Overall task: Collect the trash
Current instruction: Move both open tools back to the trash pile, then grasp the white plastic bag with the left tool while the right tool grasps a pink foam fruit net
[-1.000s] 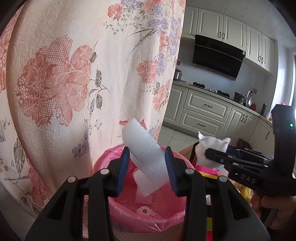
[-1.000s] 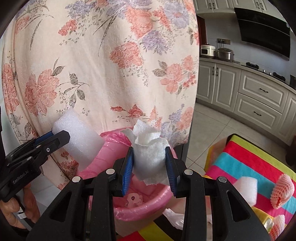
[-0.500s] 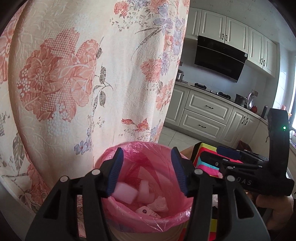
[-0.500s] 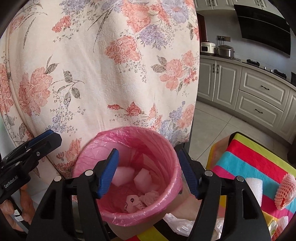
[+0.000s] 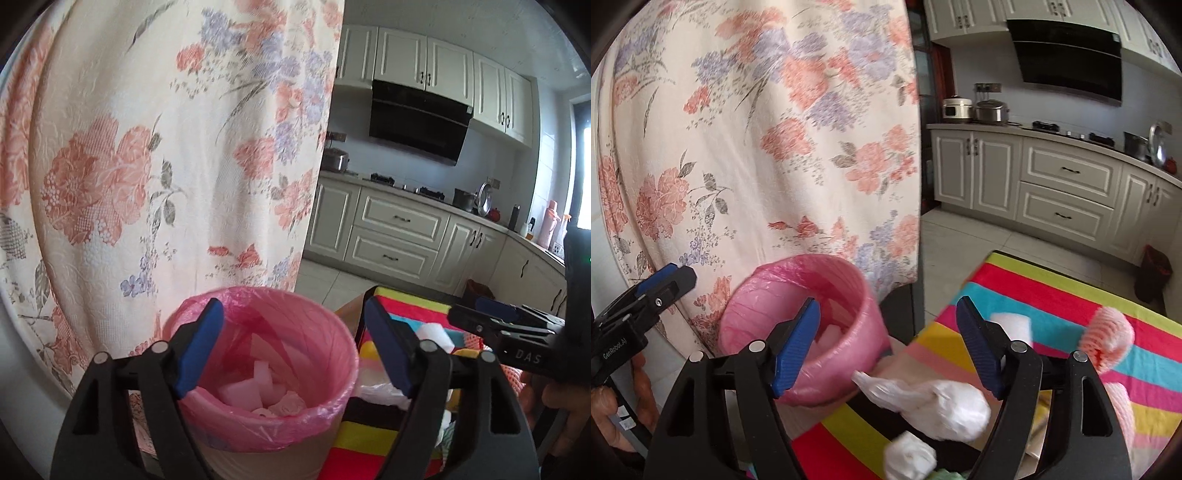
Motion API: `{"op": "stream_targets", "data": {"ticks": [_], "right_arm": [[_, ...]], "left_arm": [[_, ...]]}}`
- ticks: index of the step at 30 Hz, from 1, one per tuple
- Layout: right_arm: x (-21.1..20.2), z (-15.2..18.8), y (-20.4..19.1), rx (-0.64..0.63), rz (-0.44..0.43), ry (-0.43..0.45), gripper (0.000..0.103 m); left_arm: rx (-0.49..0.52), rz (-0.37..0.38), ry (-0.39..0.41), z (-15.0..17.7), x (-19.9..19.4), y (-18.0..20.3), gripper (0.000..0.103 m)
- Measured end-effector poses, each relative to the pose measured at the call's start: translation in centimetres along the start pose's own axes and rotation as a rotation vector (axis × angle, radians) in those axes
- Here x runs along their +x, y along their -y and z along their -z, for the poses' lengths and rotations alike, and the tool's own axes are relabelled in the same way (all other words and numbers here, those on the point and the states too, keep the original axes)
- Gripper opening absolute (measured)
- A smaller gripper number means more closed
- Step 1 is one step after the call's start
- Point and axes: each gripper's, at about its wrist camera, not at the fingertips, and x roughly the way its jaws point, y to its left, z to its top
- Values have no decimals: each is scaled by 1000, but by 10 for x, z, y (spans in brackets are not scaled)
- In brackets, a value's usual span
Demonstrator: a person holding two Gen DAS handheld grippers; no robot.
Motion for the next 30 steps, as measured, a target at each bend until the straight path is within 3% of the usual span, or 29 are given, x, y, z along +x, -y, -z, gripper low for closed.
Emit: {"op": "stream_targets", "data": {"ticks": [6,12,22,30], "right_arm": [[-42,23,47,55,90,14,73],[-77,56,94,106,178,6,73],[-115,109,145,170,255,-36,73],[-125,145,164,221,273,-74,75]], "left_arm": [[84,41,37,9,-14,44,80],[65,150,-46,21,-13,77,81],[108,229,-121,44,-10,121,80],[143,267,-190,69,4,137,64]]}}
